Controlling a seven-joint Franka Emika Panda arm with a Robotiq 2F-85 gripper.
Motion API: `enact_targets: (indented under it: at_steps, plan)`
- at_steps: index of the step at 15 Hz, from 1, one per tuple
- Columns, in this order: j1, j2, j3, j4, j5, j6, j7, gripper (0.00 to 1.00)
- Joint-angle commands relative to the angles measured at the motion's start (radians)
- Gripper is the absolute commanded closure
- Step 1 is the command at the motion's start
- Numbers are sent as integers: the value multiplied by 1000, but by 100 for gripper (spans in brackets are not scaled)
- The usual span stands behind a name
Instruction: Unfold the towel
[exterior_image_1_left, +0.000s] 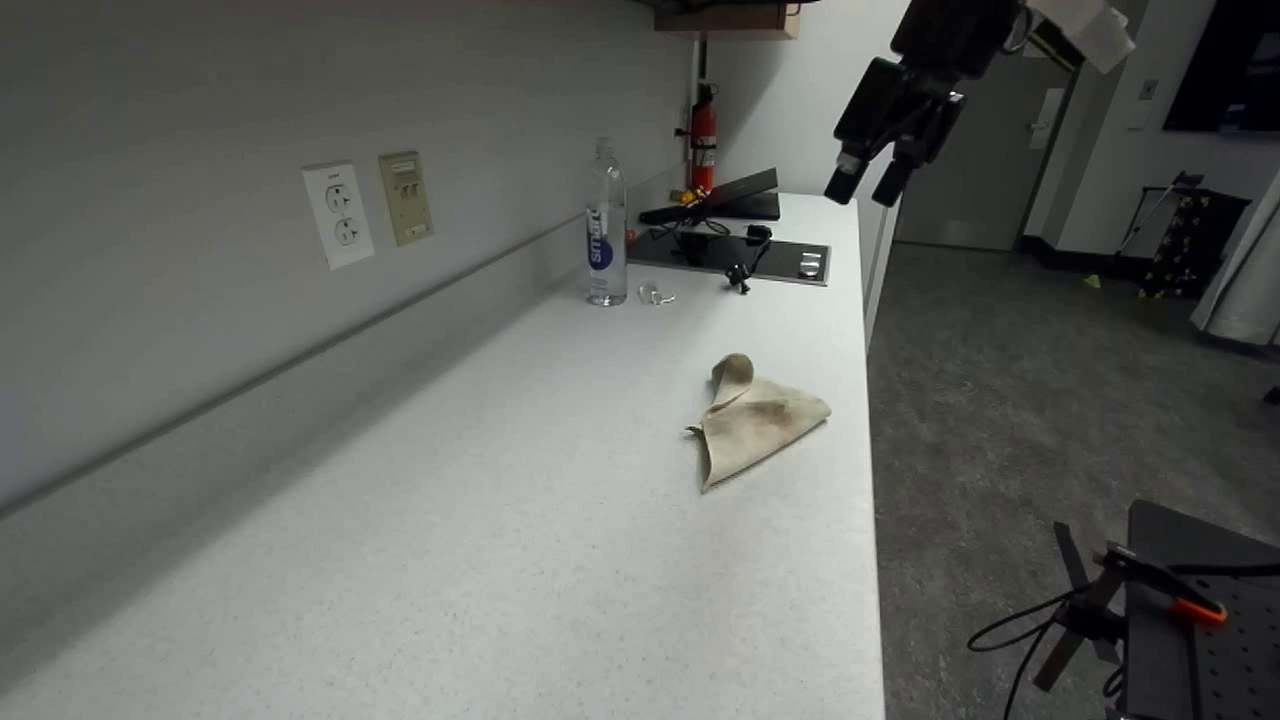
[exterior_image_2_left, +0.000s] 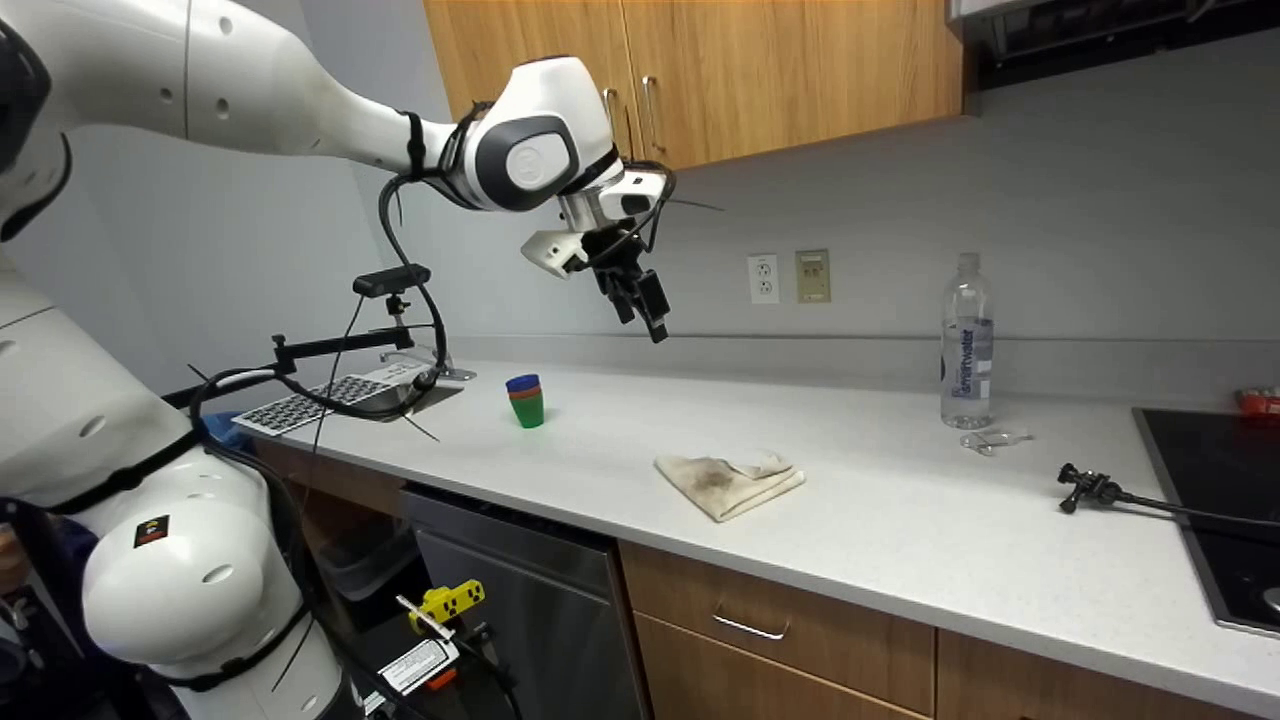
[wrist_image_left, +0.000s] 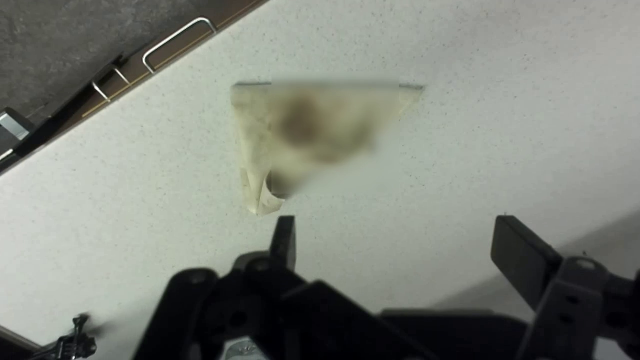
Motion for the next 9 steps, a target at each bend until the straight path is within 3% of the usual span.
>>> enact_targets:
  at_steps: [1, 5, 9]
  plan:
    - [-11, 121, 8, 90, -73, 15, -3, 0]
    - [-21, 193, 0, 125, -198, 4, -6, 0]
    - [-9, 190, -9, 101, -193, 8, -1, 0]
